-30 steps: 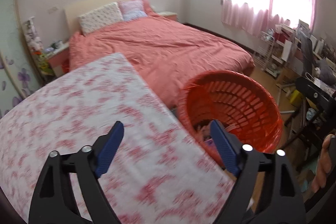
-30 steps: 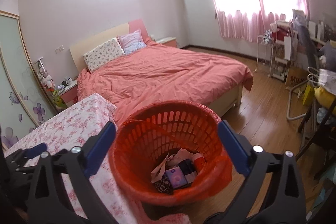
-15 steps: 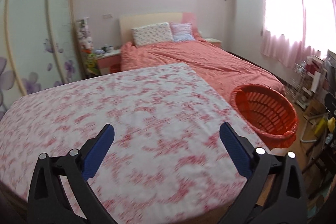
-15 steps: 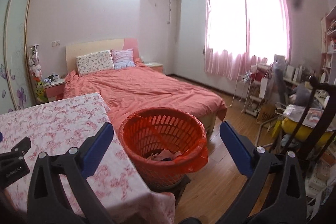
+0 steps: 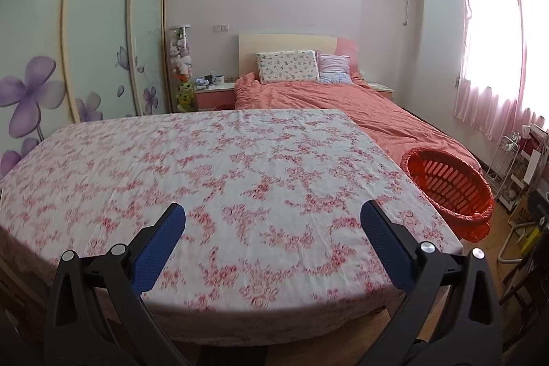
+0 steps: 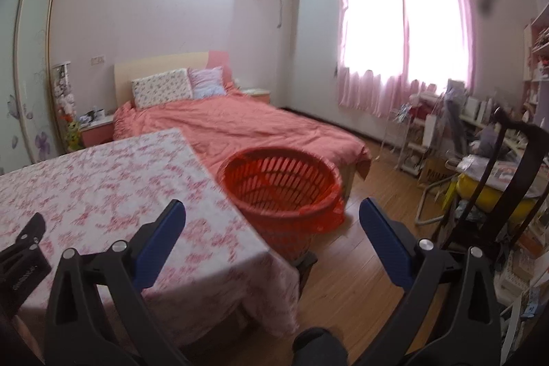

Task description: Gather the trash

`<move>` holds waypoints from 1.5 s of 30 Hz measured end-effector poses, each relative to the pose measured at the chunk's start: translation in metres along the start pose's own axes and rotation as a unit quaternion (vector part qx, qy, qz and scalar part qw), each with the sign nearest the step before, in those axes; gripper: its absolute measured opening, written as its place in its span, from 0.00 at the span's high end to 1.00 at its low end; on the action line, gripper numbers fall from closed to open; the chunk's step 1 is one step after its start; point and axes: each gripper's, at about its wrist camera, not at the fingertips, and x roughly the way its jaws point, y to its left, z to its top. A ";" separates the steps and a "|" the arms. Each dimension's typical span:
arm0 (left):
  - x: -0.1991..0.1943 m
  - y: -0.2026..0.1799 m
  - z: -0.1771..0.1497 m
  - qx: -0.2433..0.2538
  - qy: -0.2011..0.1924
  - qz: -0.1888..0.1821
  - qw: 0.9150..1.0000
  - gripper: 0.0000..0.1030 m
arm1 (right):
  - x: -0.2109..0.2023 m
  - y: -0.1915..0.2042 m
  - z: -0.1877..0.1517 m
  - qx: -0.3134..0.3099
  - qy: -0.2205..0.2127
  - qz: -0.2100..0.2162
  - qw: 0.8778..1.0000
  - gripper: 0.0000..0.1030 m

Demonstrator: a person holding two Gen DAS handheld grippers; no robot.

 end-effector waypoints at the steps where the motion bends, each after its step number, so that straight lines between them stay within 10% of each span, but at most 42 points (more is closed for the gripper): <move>1: -0.001 0.001 -0.001 -0.002 0.003 0.000 1.000 0.02 | 0.001 0.000 -0.001 0.001 0.006 0.004 1.000 0.04; 45: -0.025 0.007 -0.005 0.007 -0.015 0.013 1.000 0.02 | -0.003 0.001 -0.010 0.008 0.047 0.013 0.999 0.04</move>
